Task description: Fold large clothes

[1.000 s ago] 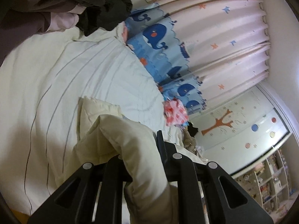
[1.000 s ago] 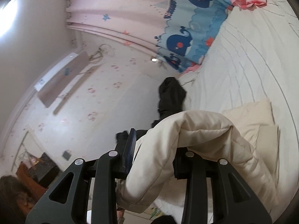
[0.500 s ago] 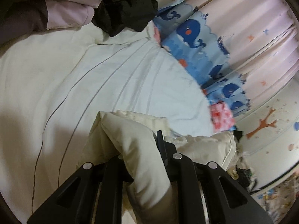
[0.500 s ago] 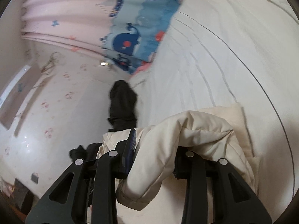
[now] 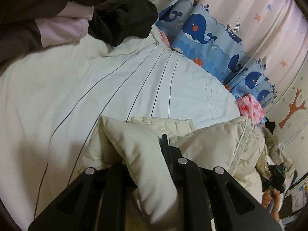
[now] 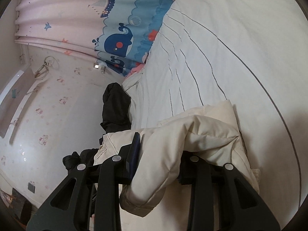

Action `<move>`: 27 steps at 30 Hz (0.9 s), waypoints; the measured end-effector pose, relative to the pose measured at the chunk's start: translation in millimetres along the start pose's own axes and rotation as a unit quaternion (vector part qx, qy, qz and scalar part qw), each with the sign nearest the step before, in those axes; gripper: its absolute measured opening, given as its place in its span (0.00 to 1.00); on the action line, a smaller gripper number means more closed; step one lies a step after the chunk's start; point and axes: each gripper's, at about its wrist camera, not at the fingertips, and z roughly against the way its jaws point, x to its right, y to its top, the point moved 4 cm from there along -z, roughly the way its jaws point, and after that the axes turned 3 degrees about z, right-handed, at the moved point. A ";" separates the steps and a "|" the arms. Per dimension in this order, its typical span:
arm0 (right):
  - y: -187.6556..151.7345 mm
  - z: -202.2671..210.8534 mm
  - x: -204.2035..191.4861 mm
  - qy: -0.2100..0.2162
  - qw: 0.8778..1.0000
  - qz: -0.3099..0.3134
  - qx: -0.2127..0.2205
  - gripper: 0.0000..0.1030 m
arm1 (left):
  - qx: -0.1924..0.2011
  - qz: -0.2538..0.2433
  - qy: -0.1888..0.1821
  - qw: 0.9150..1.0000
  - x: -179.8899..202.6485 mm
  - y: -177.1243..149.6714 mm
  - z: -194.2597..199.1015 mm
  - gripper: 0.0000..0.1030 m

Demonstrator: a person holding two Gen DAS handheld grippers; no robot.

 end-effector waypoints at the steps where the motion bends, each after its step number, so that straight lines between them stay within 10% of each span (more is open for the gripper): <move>1: -0.6 0.0 0.3 0.000 1.000 0.000 0.000 0.29 | 0.001 -0.003 0.002 1.000 1.3 -1.0 0.3 0.15; 17: -2.6 1.9 1.4 -0.005 1.000 0.000 -0.002 0.27 | 0.017 -0.043 0.030 0.999 11.5 -10.8 1.3 0.15; 21: 0.2 -0.4 -4.0 -0.016 1.000 -0.008 -0.011 0.30 | -0.035 -0.023 0.024 0.999 6.8 -6.9 -10.6 0.20; 23: 1.6 -2.0 -7.2 -0.024 0.999 -0.013 -0.018 0.35 | -0.073 -0.002 0.011 0.997 0.9 -3.3 -17.7 0.22; 27: 6.7 2.9 -27.6 -0.023 0.999 -0.022 -0.014 0.86 | -0.113 0.074 -0.038 0.990 -14.6 12.9 -11.3 0.25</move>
